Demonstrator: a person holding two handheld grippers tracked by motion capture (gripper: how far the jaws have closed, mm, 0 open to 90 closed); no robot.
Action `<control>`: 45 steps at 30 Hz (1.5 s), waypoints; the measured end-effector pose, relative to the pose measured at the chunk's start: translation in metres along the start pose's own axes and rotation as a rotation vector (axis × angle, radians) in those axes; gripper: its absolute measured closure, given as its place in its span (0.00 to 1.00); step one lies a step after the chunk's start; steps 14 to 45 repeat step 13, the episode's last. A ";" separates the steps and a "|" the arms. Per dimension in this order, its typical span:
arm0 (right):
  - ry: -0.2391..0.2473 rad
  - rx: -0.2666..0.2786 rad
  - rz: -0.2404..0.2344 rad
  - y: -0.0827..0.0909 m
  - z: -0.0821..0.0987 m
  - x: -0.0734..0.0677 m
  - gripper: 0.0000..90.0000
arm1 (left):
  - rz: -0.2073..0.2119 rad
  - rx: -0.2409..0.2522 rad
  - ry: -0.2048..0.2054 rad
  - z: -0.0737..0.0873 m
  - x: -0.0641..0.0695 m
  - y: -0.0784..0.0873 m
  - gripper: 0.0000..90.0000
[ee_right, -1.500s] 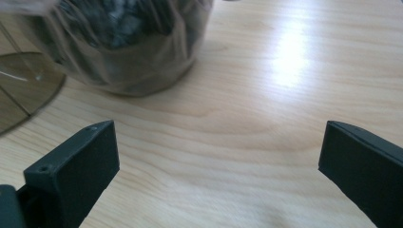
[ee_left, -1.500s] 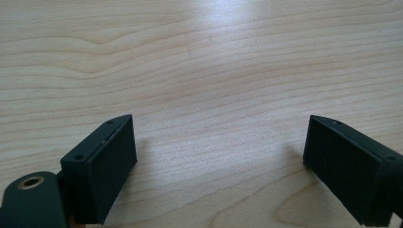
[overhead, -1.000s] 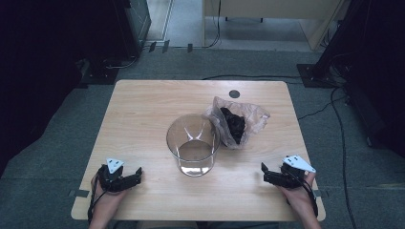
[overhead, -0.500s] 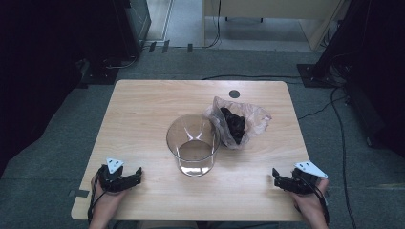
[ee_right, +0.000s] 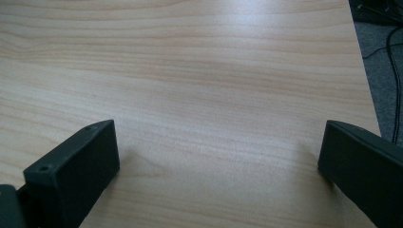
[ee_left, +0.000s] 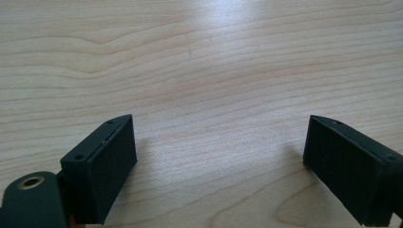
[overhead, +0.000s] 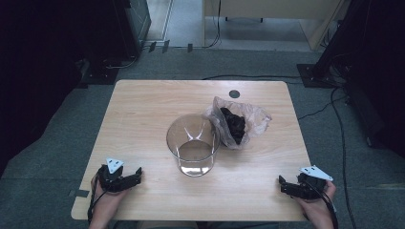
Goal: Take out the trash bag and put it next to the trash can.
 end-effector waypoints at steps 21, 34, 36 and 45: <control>0.005 -0.001 -0.006 0.004 0.004 0.001 0.00 | 0.010 -0.001 -0.013 0.000 -0.001 0.000 0.12; 0.005 -0.001 -0.006 0.004 0.004 0.001 0.00 | 0.010 -0.001 -0.013 0.000 -0.001 0.000 0.12; 0.005 -0.001 -0.006 0.004 0.004 0.001 0.00 | 0.010 -0.001 -0.013 0.000 -0.001 0.000 0.12; 0.005 -0.001 -0.006 0.004 0.004 0.001 0.00 | 0.010 -0.001 -0.013 0.000 -0.001 0.000 0.12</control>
Point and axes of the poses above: each handheld gripper's, and its own axes: y roughly backward along the jaws, z roughly out of its underside, x roughly to its right, the point moved 4 cm from there along -y, roughly forward along the jaws, and after that the axes turned 3 degrees about y, right-handed, at the moved point
